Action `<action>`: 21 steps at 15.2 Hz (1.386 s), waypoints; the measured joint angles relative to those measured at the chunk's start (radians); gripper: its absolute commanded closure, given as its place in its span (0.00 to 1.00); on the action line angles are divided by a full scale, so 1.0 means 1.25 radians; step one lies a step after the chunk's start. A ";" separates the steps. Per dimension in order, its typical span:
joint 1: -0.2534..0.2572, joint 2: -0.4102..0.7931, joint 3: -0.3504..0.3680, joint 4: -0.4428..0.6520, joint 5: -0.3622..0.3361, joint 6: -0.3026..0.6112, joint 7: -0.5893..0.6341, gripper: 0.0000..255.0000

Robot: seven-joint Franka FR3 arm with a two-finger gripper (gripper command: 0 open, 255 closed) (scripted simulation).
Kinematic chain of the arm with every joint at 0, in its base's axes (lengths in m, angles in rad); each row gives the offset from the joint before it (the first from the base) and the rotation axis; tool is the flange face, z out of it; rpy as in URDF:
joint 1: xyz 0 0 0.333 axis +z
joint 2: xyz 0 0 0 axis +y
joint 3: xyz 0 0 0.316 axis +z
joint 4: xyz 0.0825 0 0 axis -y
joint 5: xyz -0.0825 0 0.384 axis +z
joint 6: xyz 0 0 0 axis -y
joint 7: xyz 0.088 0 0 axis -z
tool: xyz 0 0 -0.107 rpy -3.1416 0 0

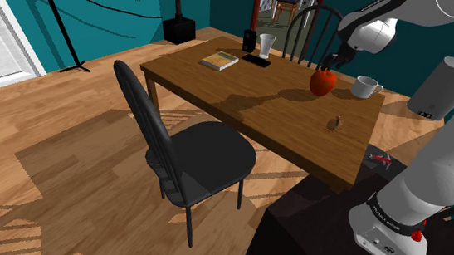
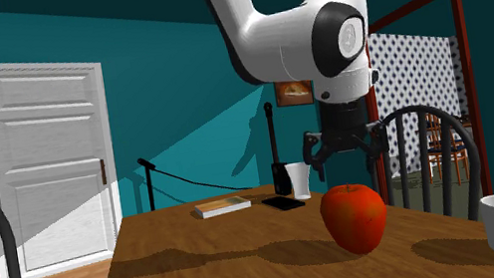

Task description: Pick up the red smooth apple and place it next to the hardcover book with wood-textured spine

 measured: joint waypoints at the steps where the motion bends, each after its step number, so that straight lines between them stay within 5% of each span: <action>1: -0.001 0.005 0.001 0.003 0.005 0.001 -0.003 0.00; 6: -0.002 0.010 0.003 0.005 0.011 0.003 -0.007 0.00; 7: -0.002 0.010 0.003 0.005 0.011 0.003 -0.007 1.00; 21: 0.002 -0.011 -0.006 0.017 -0.023 -0.024 0.019 1.00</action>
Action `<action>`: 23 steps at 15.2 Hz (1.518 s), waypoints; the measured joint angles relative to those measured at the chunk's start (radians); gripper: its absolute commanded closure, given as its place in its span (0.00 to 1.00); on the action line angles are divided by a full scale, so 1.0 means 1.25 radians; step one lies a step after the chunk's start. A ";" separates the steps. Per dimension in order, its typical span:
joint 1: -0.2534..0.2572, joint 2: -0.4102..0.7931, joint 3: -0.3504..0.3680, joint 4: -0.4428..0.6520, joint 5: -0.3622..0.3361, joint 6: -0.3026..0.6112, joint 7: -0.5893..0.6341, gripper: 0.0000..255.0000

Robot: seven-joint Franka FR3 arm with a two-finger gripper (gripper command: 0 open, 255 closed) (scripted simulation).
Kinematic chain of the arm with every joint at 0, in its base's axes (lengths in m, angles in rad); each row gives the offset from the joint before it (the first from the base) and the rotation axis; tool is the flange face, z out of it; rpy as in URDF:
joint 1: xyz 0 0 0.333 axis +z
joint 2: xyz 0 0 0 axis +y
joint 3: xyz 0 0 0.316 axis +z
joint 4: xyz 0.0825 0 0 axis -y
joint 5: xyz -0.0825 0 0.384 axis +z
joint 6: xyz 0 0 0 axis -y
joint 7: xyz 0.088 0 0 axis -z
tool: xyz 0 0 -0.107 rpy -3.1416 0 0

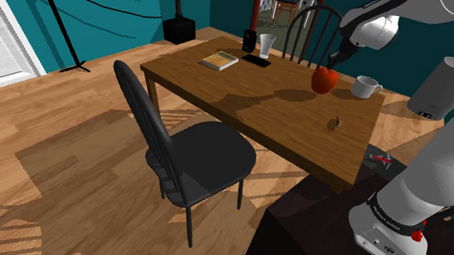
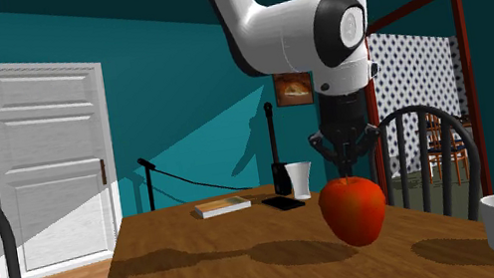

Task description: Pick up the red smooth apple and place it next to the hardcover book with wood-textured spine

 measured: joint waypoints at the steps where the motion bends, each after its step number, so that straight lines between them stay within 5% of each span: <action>1: 0.001 -0.005 -0.002 0.005 -0.010 -0.009 0.009 1.00; 23: 0.009 -0.106 -0.011 0.140 -0.157 -0.217 0.135 1.00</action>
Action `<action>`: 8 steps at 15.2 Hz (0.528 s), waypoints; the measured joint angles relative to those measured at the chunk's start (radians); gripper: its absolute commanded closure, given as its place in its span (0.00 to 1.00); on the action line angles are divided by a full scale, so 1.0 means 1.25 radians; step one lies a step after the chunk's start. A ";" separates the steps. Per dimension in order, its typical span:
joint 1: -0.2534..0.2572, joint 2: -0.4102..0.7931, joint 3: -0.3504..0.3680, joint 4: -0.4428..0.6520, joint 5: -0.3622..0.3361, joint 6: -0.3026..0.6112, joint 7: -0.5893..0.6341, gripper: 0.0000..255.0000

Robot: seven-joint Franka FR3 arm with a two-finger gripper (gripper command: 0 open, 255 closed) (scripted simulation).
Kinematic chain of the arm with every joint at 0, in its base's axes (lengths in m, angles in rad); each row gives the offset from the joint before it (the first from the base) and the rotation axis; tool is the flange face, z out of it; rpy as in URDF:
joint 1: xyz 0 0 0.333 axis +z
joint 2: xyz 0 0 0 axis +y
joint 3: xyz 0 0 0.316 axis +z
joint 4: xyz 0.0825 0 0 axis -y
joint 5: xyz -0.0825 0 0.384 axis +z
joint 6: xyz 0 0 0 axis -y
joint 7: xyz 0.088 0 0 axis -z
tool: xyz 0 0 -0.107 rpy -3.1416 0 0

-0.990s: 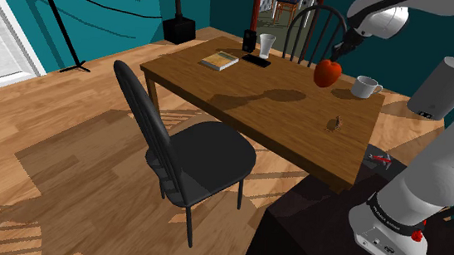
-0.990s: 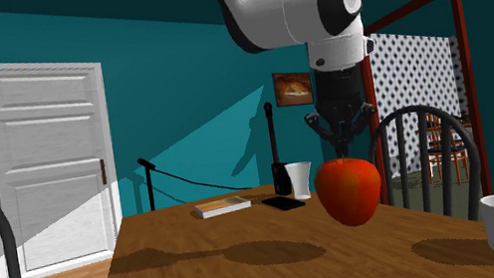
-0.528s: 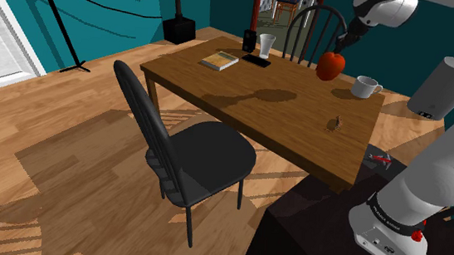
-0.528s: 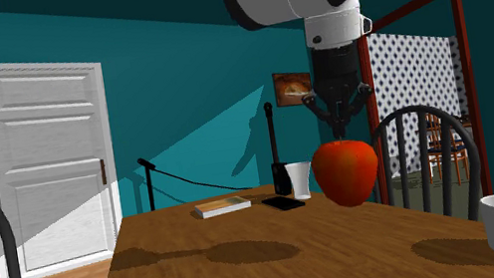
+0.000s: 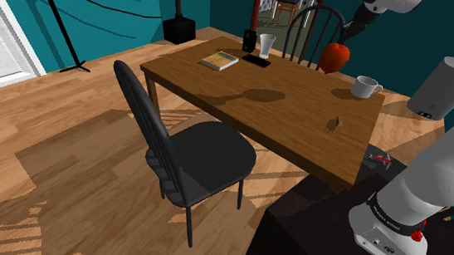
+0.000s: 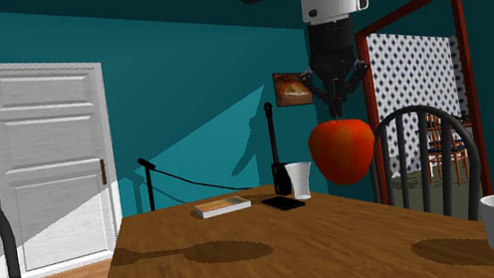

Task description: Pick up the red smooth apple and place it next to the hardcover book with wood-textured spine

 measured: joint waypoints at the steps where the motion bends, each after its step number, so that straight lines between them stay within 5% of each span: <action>1: 0.000 -0.002 0.000 0.006 -0.003 -0.008 0.003 1.00; 8: 0.001 -0.010 0.003 0.072 -0.020 -0.079 0.024 1.00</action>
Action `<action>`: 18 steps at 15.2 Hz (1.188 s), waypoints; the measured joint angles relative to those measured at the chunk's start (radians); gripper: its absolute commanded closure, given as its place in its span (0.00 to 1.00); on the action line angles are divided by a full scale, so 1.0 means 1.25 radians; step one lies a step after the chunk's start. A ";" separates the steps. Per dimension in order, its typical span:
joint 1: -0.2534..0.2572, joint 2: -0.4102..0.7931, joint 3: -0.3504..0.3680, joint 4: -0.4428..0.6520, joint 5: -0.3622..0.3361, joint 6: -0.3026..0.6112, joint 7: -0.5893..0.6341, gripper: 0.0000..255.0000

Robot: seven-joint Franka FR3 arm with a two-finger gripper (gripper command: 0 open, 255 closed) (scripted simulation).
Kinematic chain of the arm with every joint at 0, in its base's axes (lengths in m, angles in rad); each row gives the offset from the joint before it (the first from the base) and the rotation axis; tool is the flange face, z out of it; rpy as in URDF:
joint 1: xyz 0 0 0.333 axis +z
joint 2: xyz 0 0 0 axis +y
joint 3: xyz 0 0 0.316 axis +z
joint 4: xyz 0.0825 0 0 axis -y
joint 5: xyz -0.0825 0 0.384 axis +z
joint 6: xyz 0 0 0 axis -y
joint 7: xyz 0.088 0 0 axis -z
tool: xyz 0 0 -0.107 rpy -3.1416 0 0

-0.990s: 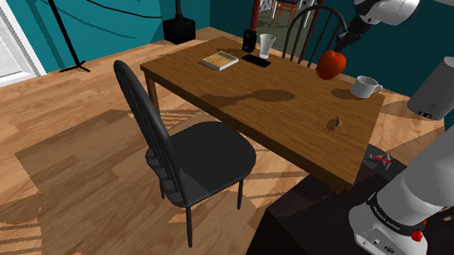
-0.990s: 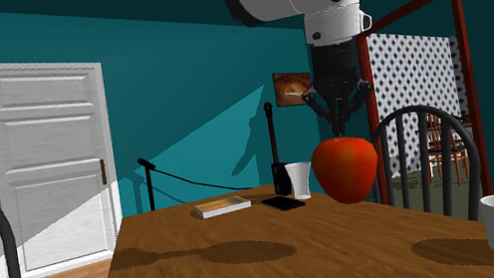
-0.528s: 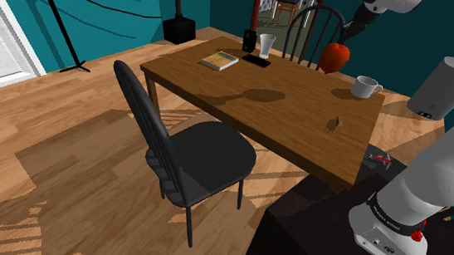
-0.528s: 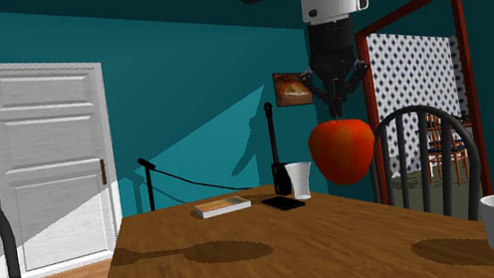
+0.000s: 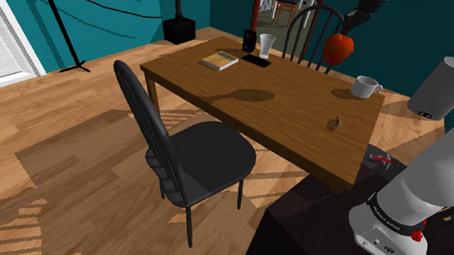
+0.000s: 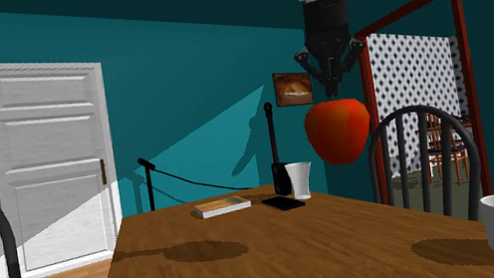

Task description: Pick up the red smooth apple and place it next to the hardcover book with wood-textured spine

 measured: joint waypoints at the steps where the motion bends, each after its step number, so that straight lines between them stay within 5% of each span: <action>1: -0.001 -0.002 -0.001 0.007 -0.001 -0.009 -0.001 1.00; 6: 0.001 -0.004 0.003 0.049 -0.009 -0.051 0.014 1.00; 18: 0.082 0.134 0.082 0.117 -0.014 0.019 0.183 1.00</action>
